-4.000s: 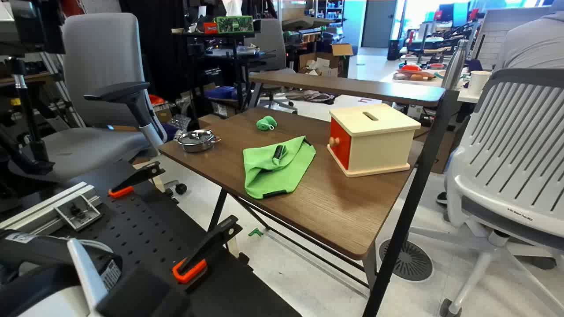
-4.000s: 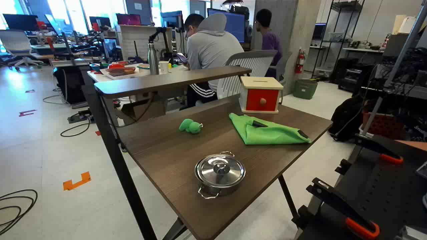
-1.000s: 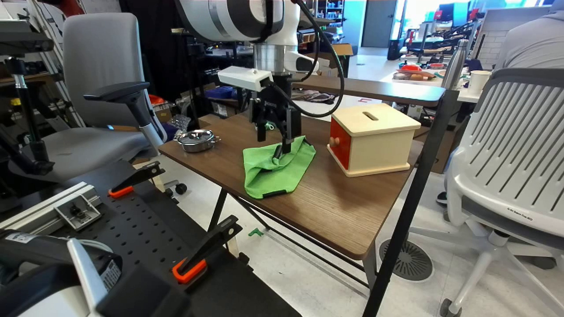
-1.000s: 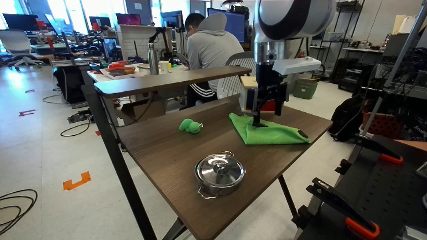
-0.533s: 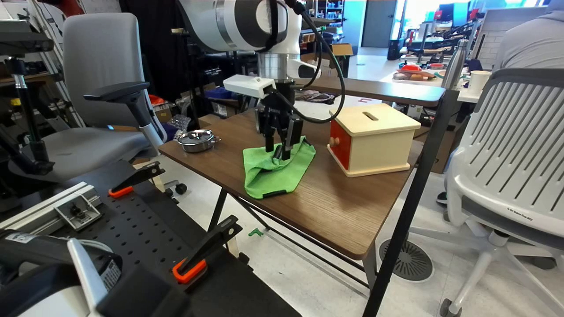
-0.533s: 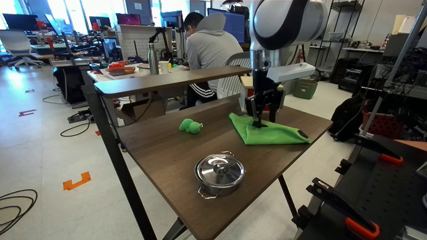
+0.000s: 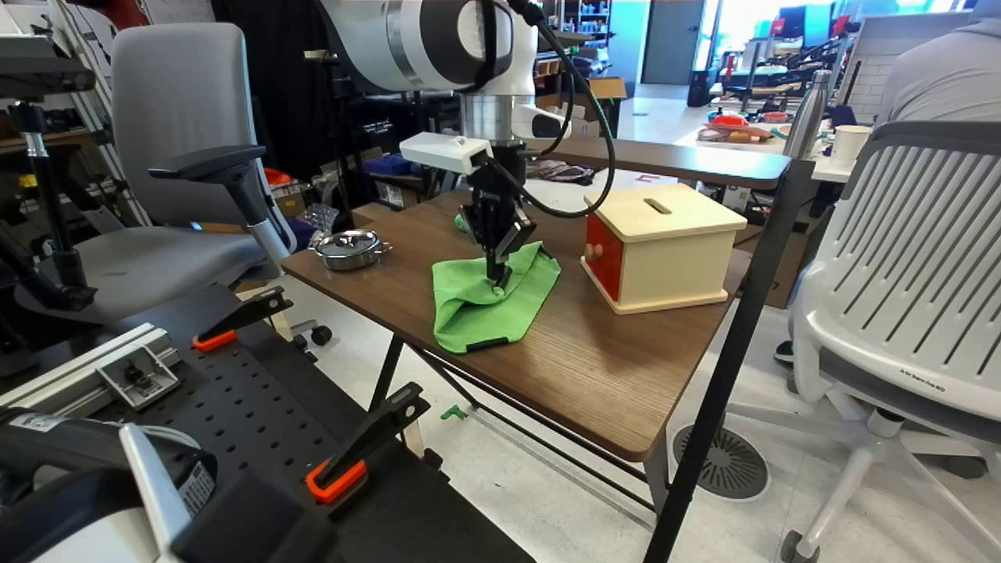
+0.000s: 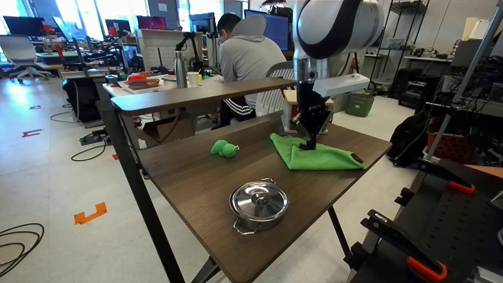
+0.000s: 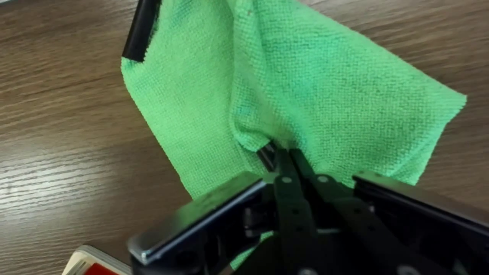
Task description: Unfold the green towel slightly on the table
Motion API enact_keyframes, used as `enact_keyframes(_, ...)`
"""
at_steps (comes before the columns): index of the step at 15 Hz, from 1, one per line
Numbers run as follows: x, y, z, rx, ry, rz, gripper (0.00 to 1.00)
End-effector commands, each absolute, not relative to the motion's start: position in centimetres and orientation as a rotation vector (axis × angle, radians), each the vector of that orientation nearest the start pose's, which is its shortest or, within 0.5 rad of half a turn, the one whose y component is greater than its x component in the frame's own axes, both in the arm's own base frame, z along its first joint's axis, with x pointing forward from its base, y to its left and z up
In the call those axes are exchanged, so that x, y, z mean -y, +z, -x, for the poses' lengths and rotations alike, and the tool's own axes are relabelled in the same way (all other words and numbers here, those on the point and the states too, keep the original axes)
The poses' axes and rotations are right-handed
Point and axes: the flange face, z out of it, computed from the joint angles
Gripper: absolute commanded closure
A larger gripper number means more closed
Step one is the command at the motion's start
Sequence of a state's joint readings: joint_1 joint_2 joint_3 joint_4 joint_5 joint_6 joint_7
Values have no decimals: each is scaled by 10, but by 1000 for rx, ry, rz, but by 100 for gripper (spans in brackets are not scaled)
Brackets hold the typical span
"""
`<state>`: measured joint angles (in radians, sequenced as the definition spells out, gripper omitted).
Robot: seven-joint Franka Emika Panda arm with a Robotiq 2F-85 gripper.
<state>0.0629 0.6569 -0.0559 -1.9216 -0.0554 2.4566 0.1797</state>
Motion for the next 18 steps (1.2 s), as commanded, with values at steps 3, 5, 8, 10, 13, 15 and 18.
enact_keyframes(3, -1, 127, -614, -203, 183, 3243, 74)
enact_keyframes(5, -2, 125, -613, -202, 188, 3244, 66)
enact_keyframes(8, -3, 123, -612, -199, 192, 3249, 43)
enact_keyframes(10, -3, 122, -612, -199, 199, 3251, 31)
enact_keyframes(13, -2, 119, -612, -188, 206, 3257, 69)
enact_keyframes(15, -2, 119, -612, -186, 208, 3258, 85)
enact_keyframes(18, -3, 119, -612, -179, 212, 3260, 100)
